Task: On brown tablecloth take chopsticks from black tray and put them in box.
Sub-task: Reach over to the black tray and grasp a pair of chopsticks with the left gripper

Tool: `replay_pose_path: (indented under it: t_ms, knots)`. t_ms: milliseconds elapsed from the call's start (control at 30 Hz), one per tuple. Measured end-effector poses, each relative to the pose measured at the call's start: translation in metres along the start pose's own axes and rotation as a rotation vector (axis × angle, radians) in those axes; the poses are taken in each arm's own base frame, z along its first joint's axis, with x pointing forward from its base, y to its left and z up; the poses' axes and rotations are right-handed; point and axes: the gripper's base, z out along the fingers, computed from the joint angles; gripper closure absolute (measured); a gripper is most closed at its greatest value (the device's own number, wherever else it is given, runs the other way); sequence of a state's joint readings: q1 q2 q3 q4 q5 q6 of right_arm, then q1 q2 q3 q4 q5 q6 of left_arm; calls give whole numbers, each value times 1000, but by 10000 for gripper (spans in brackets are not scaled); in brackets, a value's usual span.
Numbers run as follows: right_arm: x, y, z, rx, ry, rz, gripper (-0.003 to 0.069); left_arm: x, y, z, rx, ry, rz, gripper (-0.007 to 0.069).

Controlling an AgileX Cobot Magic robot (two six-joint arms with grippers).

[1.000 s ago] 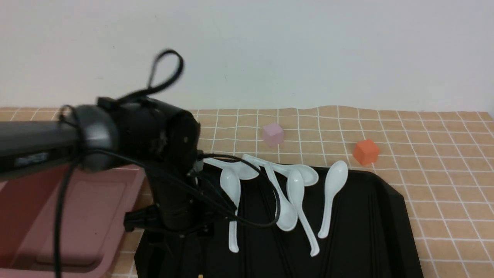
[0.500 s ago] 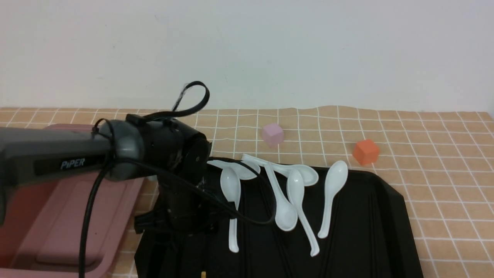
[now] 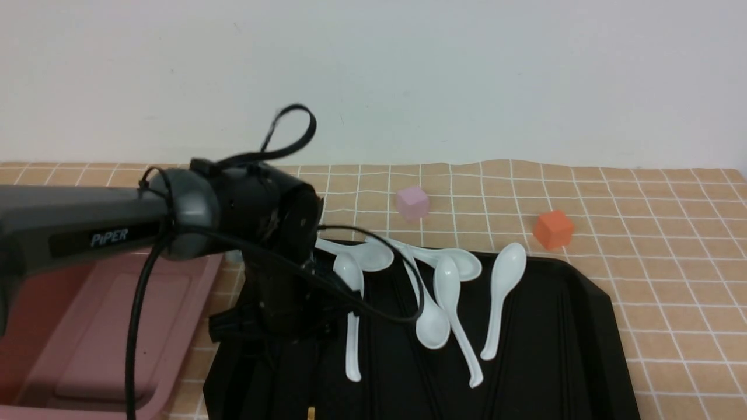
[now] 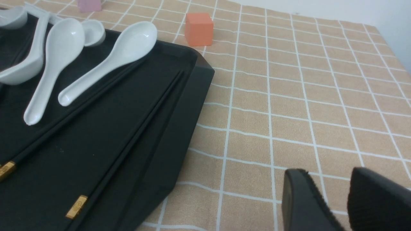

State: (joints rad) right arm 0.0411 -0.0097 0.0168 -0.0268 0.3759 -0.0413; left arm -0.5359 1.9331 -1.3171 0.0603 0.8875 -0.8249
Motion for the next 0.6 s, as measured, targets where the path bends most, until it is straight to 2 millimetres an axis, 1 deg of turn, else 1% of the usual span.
replay_pose_path:
  t_ms: [67,167,267,467,567,600]
  knots:
    - [0,0,0,0,0,0,419,-3,-2,-6,12,-11,-3,209]
    - [0,0,0,0,0,0,419,-4,-4,-7,17,-16,-15,207]
    - [0,0,0,0,0,0,419,-5,-3,-2,-2,-18,-21,204]
    - [0,0,0,0,0,0,419,-4,-3,19,-46,13,-30,197]
    - [0,0,0,0,0,0,419,-5,-3,20,-46,13,-32,184]
    - [0,0,0,0,0,0,419,-5,-4,21,-48,15,-32,168]
